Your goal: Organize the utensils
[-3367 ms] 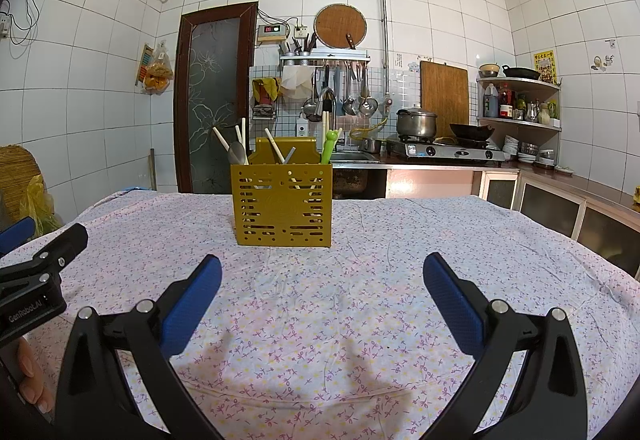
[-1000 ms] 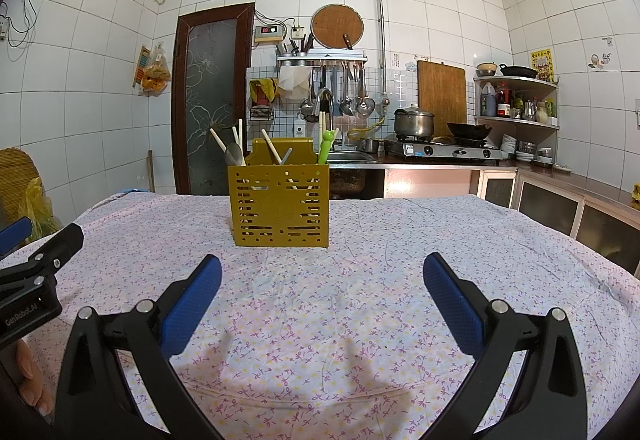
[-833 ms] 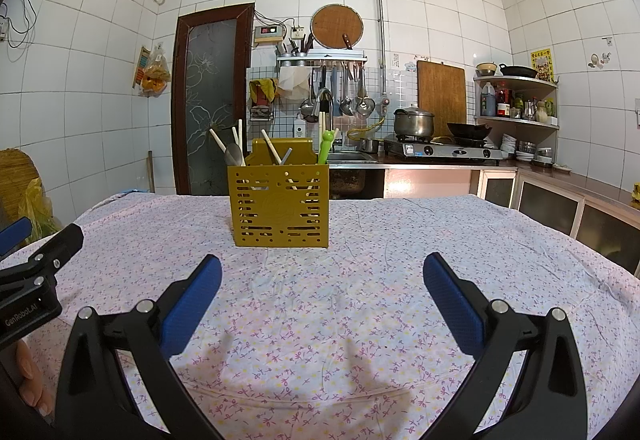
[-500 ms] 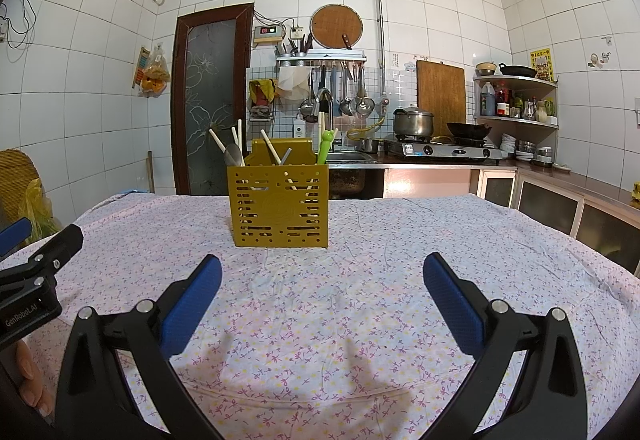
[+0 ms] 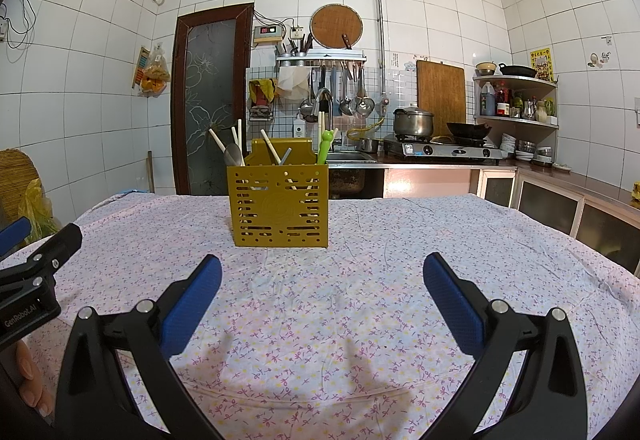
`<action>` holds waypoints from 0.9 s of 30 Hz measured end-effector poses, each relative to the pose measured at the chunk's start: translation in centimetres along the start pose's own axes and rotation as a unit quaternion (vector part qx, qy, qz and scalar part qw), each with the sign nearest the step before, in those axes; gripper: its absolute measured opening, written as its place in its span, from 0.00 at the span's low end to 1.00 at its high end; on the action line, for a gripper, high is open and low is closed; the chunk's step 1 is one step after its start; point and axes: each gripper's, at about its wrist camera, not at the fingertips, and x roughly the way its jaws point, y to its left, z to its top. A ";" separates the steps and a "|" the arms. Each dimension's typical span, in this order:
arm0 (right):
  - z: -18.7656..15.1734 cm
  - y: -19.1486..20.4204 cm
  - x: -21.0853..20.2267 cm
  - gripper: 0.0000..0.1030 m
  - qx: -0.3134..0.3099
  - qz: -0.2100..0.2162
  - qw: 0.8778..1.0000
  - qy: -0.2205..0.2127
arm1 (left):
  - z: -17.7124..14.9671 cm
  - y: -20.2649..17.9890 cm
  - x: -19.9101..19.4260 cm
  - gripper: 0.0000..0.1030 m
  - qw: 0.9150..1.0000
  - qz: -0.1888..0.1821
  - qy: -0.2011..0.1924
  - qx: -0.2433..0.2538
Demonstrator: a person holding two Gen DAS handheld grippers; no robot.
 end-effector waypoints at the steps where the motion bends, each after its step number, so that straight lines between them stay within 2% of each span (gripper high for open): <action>1: 0.0 0.0 0.0 0.96 0.000 0.000 1.000 0.000 | 0.0 0.0 0.0 0.95 1.000 0.000 0.000 0.000; 27: 0.0 0.1 0.0 0.96 0.001 -0.001 1.000 0.000 | 0.6 0.0 0.0 0.95 1.000 0.001 -0.005 0.001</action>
